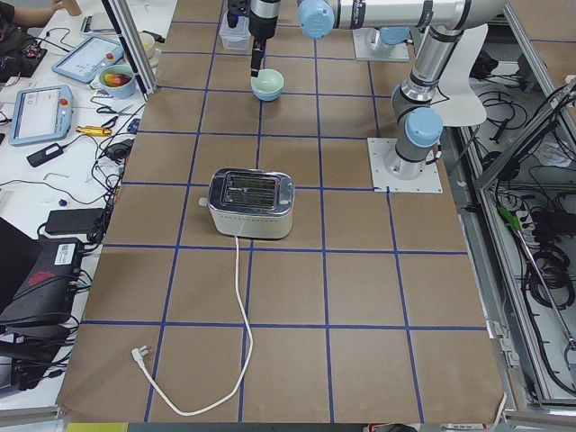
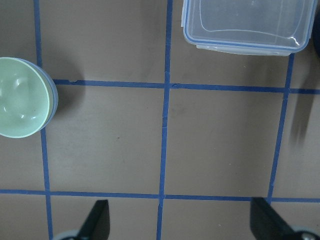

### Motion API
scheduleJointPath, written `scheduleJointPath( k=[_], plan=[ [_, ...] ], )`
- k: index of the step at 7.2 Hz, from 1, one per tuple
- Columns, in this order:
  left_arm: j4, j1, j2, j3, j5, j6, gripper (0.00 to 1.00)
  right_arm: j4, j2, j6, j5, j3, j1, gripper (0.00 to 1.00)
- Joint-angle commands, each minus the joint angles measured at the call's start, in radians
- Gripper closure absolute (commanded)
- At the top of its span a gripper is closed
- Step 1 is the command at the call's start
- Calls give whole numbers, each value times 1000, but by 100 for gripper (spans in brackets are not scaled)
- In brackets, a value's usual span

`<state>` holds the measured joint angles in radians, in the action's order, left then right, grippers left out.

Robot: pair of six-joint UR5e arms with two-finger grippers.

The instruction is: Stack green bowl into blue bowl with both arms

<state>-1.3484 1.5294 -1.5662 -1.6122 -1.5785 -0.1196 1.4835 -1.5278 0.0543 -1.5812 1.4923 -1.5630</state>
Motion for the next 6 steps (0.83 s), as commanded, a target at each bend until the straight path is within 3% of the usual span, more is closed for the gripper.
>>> scheduleJointPath(
  k=[1,6],
  plan=[
    [0,0,0,0,0,0,0,8,0,-2,1,-1,0,0],
    [0,0,-2,0,0,0,0,34,1,-7,4,-1,-3,0]
  ],
)
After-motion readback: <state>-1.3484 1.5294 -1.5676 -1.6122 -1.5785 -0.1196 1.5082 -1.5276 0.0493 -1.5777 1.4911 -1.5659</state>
